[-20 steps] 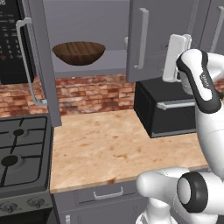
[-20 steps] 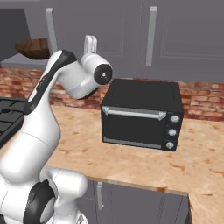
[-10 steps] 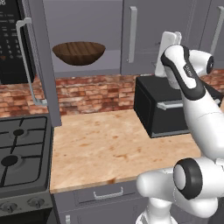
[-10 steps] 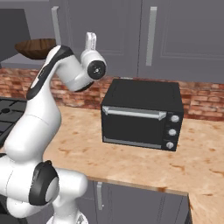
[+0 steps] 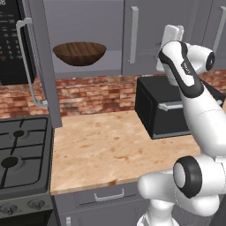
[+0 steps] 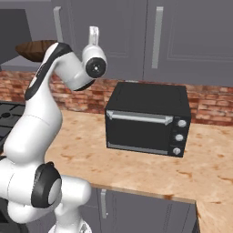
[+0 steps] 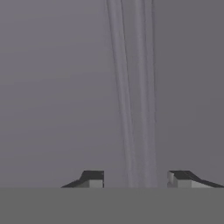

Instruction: Open the cabinet. Pick the bowls from the counter and place them in the cabinet. Then close the cabinet.

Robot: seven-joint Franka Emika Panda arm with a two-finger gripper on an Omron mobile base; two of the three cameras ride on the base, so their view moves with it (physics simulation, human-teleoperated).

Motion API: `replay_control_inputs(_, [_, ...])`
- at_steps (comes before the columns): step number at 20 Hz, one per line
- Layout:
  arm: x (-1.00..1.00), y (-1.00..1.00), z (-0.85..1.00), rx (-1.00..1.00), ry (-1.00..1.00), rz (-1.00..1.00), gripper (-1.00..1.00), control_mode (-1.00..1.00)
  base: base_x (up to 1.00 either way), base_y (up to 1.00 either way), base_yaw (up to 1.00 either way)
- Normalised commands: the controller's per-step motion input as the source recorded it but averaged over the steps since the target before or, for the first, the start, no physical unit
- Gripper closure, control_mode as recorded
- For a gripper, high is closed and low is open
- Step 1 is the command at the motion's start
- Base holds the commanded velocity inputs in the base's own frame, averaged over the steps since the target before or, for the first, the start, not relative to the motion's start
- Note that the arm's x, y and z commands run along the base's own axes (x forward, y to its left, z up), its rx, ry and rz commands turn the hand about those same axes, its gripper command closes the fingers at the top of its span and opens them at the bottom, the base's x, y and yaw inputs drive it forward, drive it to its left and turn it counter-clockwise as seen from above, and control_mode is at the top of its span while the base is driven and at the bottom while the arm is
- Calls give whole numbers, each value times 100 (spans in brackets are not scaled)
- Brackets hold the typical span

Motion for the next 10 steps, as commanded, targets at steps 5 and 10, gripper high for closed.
replay_control_inputs(5, [9,0,-20,0,0,0,-100,-100,0,0,0])
replay_control_inputs(10, [-22,0,-5,0,0,-1,-100,-100,0,0,0])
